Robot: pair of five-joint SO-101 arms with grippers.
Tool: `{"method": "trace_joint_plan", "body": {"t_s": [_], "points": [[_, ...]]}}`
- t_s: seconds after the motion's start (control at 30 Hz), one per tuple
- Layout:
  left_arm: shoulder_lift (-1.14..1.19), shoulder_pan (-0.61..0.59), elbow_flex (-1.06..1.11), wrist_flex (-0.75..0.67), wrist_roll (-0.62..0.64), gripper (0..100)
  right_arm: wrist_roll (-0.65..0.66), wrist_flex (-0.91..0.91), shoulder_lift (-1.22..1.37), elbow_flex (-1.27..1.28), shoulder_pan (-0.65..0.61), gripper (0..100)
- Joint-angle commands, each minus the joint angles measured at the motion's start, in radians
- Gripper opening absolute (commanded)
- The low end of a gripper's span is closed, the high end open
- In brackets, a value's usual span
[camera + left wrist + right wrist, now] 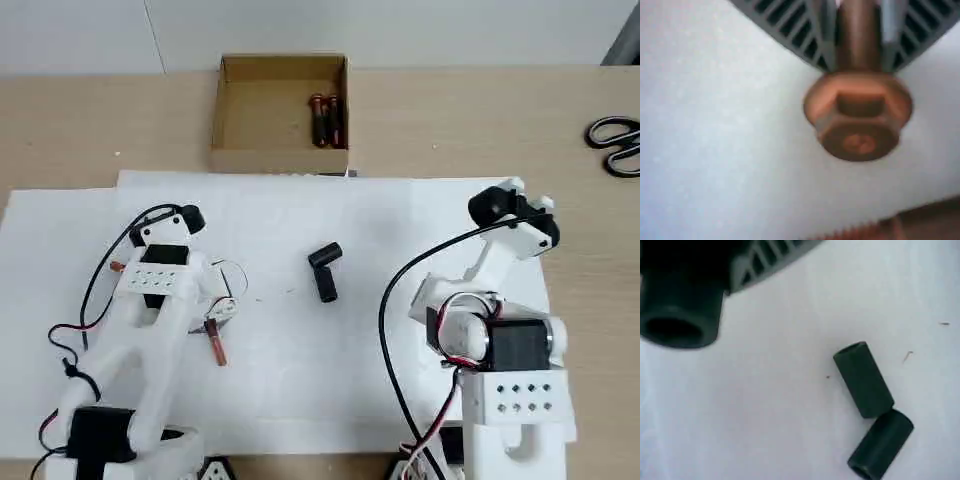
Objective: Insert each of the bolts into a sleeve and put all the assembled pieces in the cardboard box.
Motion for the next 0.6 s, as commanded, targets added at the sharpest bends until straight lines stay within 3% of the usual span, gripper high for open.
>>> {"method": "trace_joint_plan", "body": {"t_s": [0.0,0.33,0.57], "points": [[-0.005,-0.011,-0.028,-0.037,0.006,0,0.011,-0.024,-0.016,-0.009,0.002,0.4],[-0.362,0.029,-0.222,0.204,-0.002,0,0.051,0.019,-0.142,-0.098,-0.143,0.4],[-0.526,0.058,-0.447,0.333,-0.002,0,0.206,0.082,-0.286,-0.110,-0.180,0.4]]}}
